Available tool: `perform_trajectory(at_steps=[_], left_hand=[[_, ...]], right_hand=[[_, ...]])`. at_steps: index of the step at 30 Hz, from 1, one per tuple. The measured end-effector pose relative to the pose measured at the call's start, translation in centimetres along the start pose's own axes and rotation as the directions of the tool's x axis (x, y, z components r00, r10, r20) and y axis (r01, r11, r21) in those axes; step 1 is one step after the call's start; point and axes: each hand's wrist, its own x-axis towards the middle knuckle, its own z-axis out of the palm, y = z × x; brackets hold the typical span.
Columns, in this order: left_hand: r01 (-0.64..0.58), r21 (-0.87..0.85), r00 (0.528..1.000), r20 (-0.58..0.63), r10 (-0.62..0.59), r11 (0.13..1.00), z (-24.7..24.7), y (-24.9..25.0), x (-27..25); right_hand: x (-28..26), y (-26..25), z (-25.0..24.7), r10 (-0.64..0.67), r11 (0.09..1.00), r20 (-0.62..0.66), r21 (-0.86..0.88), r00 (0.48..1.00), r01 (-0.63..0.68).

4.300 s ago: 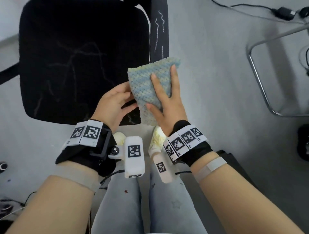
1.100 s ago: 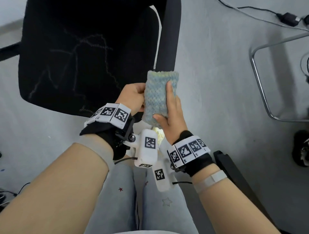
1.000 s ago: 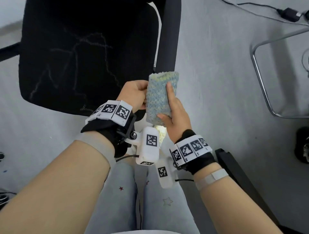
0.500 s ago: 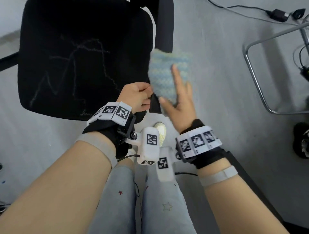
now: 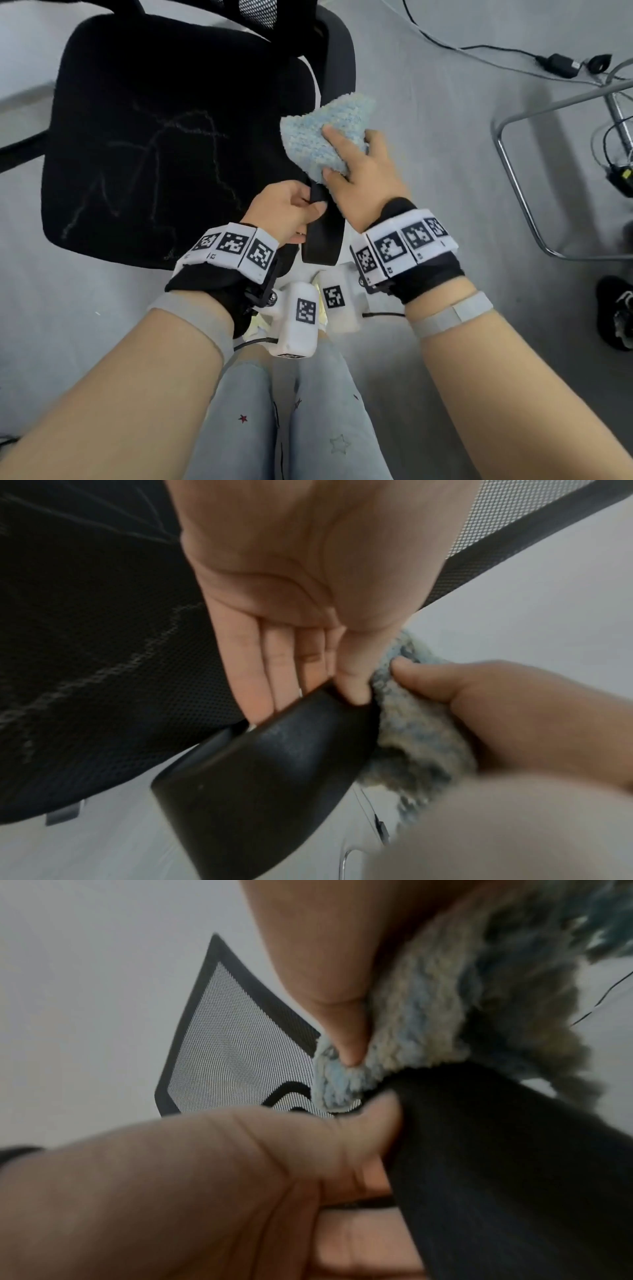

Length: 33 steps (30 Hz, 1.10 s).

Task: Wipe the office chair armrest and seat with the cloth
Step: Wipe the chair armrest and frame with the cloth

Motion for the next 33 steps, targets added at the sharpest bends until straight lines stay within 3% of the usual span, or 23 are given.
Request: perform_trajectory(at_steps=[5,12,18,22,26,29,33], left_hand=[[0.047,0.018,0.998,0.043,-0.048,0.999,-0.2,0.6,0.7],[0.057,0.082,0.994,0.085,-0.064,0.995,-0.6,2.0,2.0],[-0.017,0.024,1.000,-0.011,0.017,1.000,0.2,1.9,1.7],[-0.017,0.021,0.998,-0.053,0.018,1.000,1.0,1.3,1.2],[0.006,0.021,1.000,-0.021,-0.005,1.000,0.6,1.4,1.4],[0.021,0.028,1.000,-0.011,-0.020,0.999,0.5,1.4,1.9],[0.042,0.010,0.999,-0.018,-0.041,0.999,0.7,1.4,2.2]], right_hand=[[4.1,-0.4,-1.4,0.064,0.997,0.114,0.033,0.991,-0.068],[9.7,-0.9,-2.6,0.065,0.988,0.099,0.135,0.993,-0.078],[3.7,0.6,-2.0,-0.006,0.993,0.172,0.114,0.985,-0.014],[0.8,0.5,-1.9,-0.012,1.000,0.224,-0.020,0.975,0.017],[5.0,-0.3,-2.6,0.026,1.000,0.207,-0.001,0.978,-0.027],[9.2,-1.0,-3.4,0.031,0.993,0.163,0.105,0.986,-0.049],[13.6,-2.4,-4.9,-0.008,1.000,0.111,0.011,0.994,0.007]])
